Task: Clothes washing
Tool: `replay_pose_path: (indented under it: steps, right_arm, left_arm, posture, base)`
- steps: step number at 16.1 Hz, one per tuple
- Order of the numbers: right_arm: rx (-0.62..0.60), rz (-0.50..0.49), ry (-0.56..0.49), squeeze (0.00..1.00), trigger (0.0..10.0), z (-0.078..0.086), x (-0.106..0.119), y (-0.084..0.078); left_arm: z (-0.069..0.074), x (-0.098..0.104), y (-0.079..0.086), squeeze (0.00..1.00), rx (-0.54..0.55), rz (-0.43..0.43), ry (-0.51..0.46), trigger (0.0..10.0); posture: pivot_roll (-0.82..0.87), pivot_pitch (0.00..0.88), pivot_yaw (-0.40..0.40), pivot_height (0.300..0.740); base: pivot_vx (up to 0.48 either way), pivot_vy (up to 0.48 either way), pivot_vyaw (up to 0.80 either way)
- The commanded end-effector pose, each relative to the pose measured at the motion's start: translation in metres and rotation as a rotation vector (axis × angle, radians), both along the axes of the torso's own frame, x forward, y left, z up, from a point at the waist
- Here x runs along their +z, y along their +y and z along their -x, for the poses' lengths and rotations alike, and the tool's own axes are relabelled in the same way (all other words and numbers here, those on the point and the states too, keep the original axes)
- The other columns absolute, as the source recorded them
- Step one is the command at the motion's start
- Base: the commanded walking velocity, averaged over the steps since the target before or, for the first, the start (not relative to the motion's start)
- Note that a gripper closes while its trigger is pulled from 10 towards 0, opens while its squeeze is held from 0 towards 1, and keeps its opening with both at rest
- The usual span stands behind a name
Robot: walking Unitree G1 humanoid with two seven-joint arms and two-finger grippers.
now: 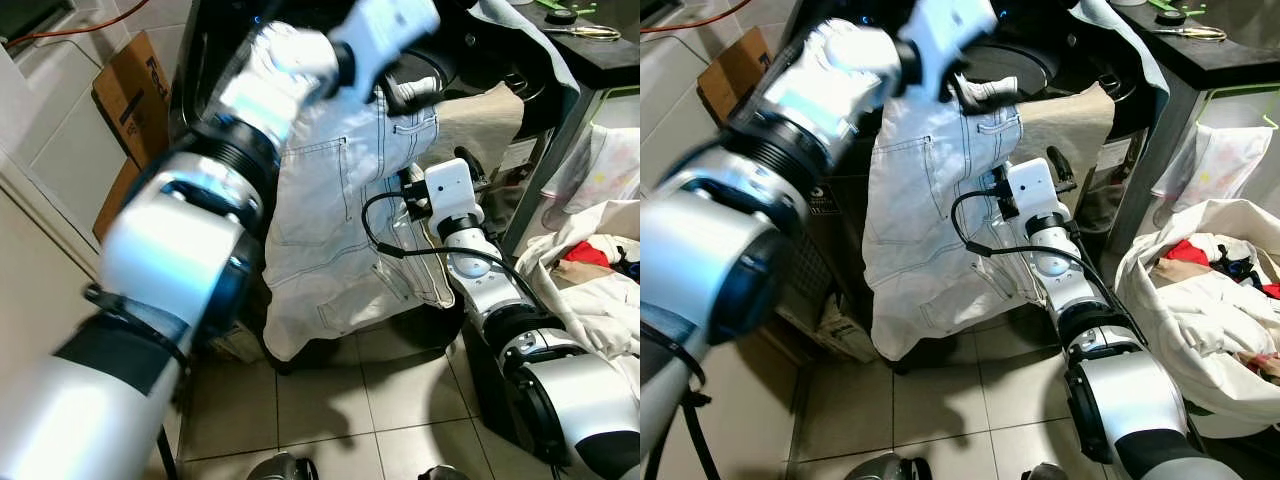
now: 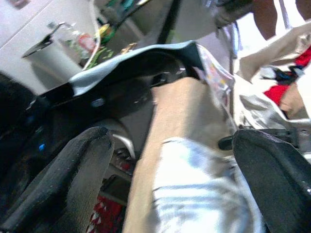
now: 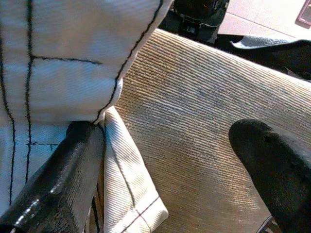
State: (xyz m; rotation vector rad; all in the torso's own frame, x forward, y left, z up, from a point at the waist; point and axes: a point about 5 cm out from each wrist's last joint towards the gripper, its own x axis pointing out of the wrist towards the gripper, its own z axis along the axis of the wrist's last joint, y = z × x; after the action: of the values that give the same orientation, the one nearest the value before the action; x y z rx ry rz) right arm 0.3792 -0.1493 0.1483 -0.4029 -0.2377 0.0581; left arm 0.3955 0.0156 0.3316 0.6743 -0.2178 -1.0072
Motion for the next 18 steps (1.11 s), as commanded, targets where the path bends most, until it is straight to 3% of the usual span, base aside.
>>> replay_pose_path:
  steps: [1,5,9,13,15,17,18]
  right_arm:
    - [0.006,-0.022,-0.039,0.00,10.0,-0.005,0.014,0.005]
    - [0.019,-0.027,-0.056,0.00,10.0,-0.005,0.017,0.007]
    - [0.087,-0.044,-0.113,0.00,10.0,-0.006,0.028,0.024]
    - [0.142,-0.059,-0.149,0.00,10.0,-0.004,0.034,0.037]
    - [0.187,-0.075,-0.177,0.00,10.0,-0.002,0.039,0.047]
    - [0.228,-0.075,-0.199,0.00,10.0,0.001,0.041,0.056]
    - [0.236,-0.075,-0.205,0.00,10.0,0.002,0.041,0.058]
  left_arm:
    - [0.001,0.002,-0.001,0.00,-0.011,-0.030,-0.049,10.0]
    - [0.002,-0.006,-0.004,0.00,-0.012,-0.104,-0.124,10.0]
    - [0.004,-0.015,-0.016,0.00,0.005,-0.145,-0.183,10.0]
    - [0.002,-0.038,-0.020,0.00,0.054,-0.217,-0.149,10.0]
    - [-0.001,-0.059,-0.018,0.00,0.121,-0.308,-0.097,10.0]
    - [-0.004,-0.064,-0.014,0.00,0.171,-0.321,-0.084,10.0]
    - [-0.005,-0.063,-0.013,0.00,0.189,-0.308,-0.079,2.2]
  posture:
    - [-0.03,0.000,0.126,0.740]
    - [-0.03,0.000,0.126,0.740]
    - [-0.03,0.000,0.129,0.740]
    - [-0.03,0.000,0.130,0.740]
    - [-0.03,0.000,0.131,0.740]
    - [-0.03,0.000,0.136,0.740]
    - [-0.04,0.000,0.140,0.740]
  base:
    - [0.000,0.000,0.00]
    - [0.000,0.000,0.00]
    - [0.000,0.000,0.00]
    - [0.000,0.000,0.00]
    - [0.000,0.000,0.00]
    - [0.000,0.000,0.00]
    - [0.000,0.000,0.00]
